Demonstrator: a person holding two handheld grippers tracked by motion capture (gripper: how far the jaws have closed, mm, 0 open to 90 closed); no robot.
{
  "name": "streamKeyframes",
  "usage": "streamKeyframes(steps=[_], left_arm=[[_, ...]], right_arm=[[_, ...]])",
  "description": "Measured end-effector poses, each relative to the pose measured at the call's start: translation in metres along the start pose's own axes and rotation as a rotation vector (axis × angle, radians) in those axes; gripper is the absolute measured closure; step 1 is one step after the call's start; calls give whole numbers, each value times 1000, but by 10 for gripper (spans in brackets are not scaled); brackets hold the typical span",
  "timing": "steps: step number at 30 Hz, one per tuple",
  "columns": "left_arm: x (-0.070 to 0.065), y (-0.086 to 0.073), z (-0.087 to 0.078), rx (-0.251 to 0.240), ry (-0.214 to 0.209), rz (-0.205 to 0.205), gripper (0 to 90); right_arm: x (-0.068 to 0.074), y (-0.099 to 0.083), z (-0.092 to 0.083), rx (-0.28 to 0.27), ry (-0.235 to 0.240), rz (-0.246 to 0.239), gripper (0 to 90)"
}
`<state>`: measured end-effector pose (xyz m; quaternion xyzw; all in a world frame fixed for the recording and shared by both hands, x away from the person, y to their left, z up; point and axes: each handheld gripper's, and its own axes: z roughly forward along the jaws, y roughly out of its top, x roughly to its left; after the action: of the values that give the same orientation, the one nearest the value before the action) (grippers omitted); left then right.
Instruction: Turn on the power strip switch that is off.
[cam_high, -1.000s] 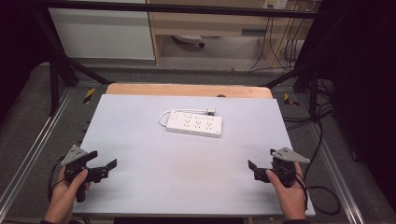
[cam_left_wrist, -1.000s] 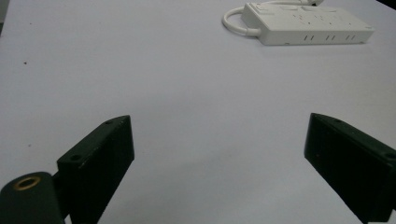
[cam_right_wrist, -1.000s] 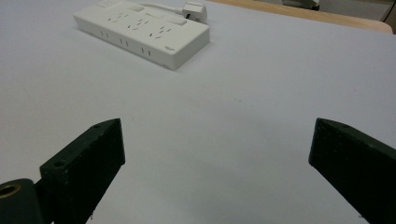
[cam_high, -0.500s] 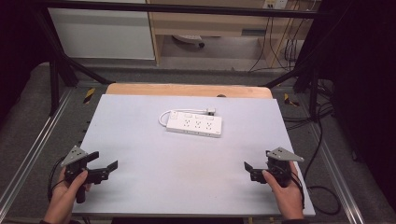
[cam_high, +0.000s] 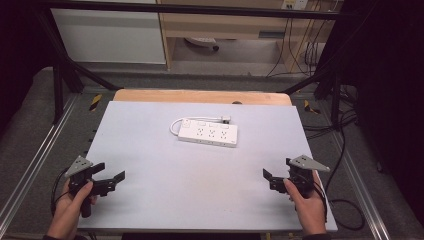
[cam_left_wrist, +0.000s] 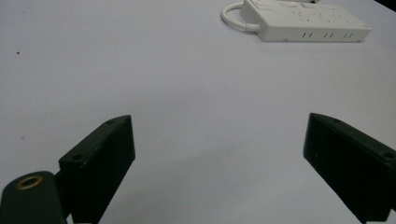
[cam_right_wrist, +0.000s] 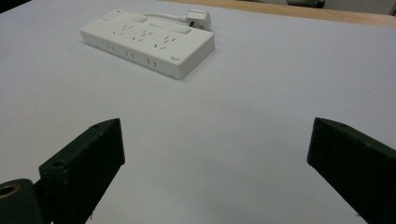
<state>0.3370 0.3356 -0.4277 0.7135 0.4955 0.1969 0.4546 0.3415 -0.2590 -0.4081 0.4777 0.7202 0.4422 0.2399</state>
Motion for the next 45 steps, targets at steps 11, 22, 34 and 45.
streamKeyframes(steps=[11,22,34,45], left_arm=[[-2,1,0,2,-11,12,91],[-4,1,-1,9,-20,25,93],[-7,-1,-1,27,-22,34,91],[-6,-1,1,37,-26,28,88]], right_arm=[[8,29,6,-1,22,-27,39],[7,48,24,33,71,-59,34],[21,71,31,18,100,-95,35],[23,87,40,17,101,-103,31]])
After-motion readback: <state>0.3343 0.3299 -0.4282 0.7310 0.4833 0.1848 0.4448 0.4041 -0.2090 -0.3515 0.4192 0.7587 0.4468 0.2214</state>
